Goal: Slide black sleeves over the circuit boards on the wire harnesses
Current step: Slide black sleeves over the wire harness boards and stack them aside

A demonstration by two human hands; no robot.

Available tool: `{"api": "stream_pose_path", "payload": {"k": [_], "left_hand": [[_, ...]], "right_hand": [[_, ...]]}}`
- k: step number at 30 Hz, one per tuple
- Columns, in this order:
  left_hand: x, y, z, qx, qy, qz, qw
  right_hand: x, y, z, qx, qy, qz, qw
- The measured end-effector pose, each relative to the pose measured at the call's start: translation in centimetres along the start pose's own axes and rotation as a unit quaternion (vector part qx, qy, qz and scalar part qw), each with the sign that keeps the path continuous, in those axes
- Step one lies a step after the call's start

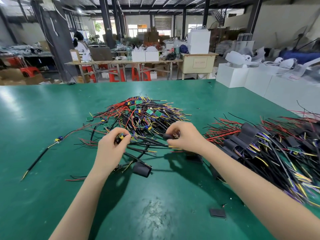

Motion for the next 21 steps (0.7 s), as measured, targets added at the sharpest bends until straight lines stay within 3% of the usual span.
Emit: {"api": "stream_pose_path", "payload": {"k": [3,5,9,13,15,17,19,21], "left_hand": [[-0.6,1.0,0.5,0.064,0.009,0.082,0.995],[-0.8,1.2,0.4,0.032,-0.001,0.054,0.998],[-0.2,0.4,0.1,-0.146,-0.055,-0.045,0.987],[-0.1,1.0,0.3,-0.311,-0.142,-0.024,0.939],[-0.5,1.2,0.0,-0.233,-0.097,-0.029,0.967],[-0.8,1.1,-0.4,-0.031,0.037,-0.050,0.998],[-1.1,1.7,-1.0,0.102,0.185,-0.018,0.977],[-1.8,2.6,-1.0,0.118,0.220,0.094,0.964]], "right_hand": [[0.2,-2.4,-0.3,0.070,0.040,-0.103,0.991],[0.0,-3.9,-0.3,0.085,0.029,-0.137,0.987],[-1.4,-6.7,-0.5,0.088,-0.028,-0.214,0.972],[-3.2,-8.0,-1.1,0.070,-0.039,-0.255,0.964],[-4.0,-7.7,-1.3,0.069,-0.044,-0.243,0.967],[-4.7,-7.1,-1.3,0.061,-0.056,-0.223,0.971],[-5.3,-6.6,-1.2,0.061,-0.065,-0.218,0.972],[-5.7,-6.2,-1.2,0.064,-0.066,-0.220,0.971]]}}
Point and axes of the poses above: each hand's wrist, its own x-axis towards the middle knuckle, its own y-axis out of the palm, z = x × y, the point moved 4 cm from there along x, towards the middle knuckle, and after that the axes turned 13 degrees about -z, right-handed, at the moved point
